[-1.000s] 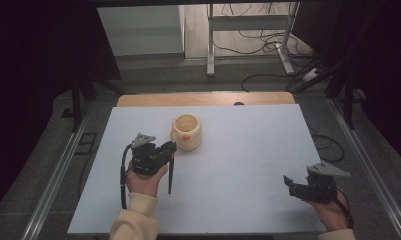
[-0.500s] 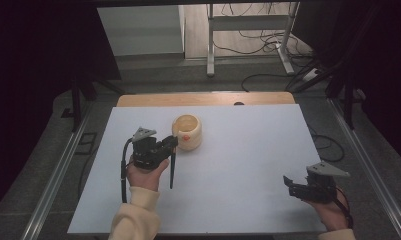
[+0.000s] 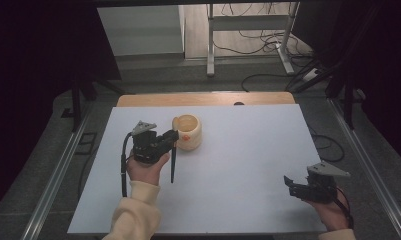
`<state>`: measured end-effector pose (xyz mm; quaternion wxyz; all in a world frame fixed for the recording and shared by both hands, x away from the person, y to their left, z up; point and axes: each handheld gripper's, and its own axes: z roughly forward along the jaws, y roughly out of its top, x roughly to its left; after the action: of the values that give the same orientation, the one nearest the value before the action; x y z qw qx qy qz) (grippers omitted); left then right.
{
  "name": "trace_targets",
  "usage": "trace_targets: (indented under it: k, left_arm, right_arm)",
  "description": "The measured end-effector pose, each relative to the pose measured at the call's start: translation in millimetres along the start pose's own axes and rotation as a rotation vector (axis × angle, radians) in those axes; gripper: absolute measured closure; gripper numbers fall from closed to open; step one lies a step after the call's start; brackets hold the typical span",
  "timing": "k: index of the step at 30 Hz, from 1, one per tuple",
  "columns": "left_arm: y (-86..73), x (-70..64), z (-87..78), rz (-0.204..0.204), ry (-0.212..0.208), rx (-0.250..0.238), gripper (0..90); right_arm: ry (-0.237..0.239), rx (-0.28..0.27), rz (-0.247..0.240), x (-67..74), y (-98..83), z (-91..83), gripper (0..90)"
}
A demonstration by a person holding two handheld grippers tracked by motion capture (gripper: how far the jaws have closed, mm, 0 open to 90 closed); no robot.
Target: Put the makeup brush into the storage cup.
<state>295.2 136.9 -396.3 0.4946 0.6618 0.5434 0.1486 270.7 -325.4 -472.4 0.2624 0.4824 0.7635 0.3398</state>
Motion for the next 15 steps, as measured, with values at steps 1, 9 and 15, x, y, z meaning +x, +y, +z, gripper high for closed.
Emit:
trace_targets:
  k: [1,9,15]
  left_arm:
    - [1.0,-0.1,-0.1,0.002,0.0,-0.003,77.4]
    - [9.1,-1.2,-0.5,0.006,-0.005,-0.011,77.4]
    - [12.6,0.0,1.3,0.001,-0.007,-0.02,77.4]
  right_arm:
    - [0.0,0.001,0.001,0.1,0.0,0.0,13.7]
    - [0.001,0.002,0.0,0.0,0.0,0.4,13.7]
    - [0.0,0.003,0.001,-0.5,-0.2,0.5,13.7]
